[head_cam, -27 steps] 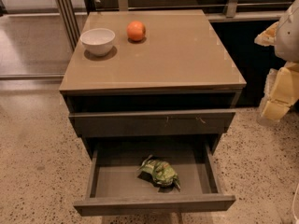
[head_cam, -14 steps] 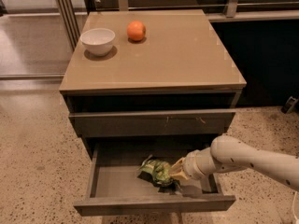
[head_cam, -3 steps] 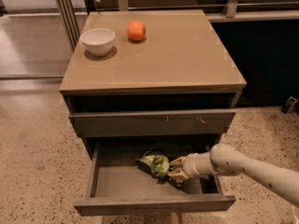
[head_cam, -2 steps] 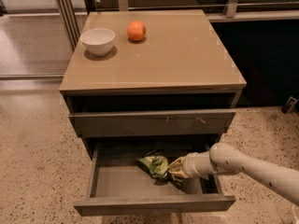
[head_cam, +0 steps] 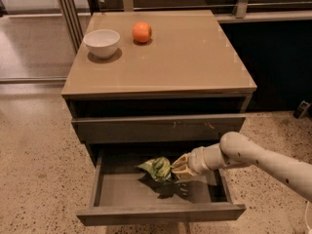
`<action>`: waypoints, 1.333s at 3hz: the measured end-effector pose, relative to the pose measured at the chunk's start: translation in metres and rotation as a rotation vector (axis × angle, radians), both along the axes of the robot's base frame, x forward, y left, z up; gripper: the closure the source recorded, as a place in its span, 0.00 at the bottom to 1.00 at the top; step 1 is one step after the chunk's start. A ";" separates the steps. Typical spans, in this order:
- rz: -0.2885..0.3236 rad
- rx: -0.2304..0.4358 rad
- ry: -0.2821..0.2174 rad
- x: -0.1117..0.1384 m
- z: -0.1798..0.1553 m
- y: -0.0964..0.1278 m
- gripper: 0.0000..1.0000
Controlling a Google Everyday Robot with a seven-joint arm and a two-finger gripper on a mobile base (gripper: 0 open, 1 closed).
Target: Pick green jalapeno chip bag from middle drawer and place on counter
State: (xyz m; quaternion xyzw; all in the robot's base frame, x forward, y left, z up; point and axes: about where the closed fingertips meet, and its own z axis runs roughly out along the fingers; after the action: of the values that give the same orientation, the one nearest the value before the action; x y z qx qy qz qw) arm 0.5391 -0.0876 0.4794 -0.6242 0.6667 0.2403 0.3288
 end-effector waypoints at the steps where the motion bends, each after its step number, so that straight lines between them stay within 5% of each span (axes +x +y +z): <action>1: 0.159 -0.005 0.016 -0.016 0.056 0.019 1.00; 2: 0.219 -0.004 0.066 -0.037 0.058 0.018 1.00; 4: 0.235 0.000 0.041 -0.039 0.079 0.026 1.00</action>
Offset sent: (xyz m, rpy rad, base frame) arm -0.0128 0.0162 0.0461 -0.0033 0.0116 0.1309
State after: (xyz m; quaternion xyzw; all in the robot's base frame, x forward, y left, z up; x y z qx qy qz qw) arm 0.5001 -0.0621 0.5584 -0.6930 0.5957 0.2897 0.2847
